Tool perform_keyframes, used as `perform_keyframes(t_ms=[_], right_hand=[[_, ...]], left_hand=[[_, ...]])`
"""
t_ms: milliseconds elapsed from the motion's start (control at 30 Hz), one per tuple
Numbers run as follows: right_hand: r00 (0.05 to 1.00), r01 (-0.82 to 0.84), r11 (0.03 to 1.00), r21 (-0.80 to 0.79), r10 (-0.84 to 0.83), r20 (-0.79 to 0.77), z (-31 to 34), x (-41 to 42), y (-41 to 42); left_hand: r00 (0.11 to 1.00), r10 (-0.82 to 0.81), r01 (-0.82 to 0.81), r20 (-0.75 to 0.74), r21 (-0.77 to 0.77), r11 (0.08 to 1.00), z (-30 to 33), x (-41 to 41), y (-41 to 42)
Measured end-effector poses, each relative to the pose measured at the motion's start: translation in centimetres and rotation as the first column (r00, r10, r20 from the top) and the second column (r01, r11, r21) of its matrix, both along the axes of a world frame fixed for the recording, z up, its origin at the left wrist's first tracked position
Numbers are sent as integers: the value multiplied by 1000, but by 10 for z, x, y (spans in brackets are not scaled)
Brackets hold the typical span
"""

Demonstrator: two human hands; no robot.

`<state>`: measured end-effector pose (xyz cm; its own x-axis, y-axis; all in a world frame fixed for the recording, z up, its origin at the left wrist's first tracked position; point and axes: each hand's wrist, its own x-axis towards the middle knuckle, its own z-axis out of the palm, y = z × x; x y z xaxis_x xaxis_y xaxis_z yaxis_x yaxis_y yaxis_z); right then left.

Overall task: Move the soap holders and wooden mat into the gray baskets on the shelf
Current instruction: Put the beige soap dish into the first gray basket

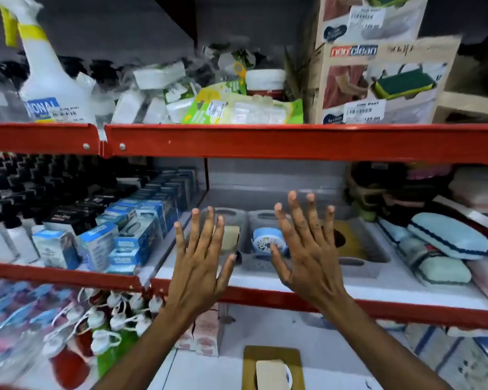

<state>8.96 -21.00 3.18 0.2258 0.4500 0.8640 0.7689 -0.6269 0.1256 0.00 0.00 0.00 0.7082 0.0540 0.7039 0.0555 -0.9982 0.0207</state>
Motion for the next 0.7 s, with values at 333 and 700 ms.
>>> perform_keyframes(t_ms=[333, 700], right_hand=[[914, -384, 786, -484, 398, -78, -153, -5, -30], [451, -453, 663, -596, -406, -795, -287, -1, -22]], left_hand=[[965, 111, -121, -236, -26, 992, -69, 6, 27], [972, 136, -157, -193, -98, 983, -74, 8, 21]])
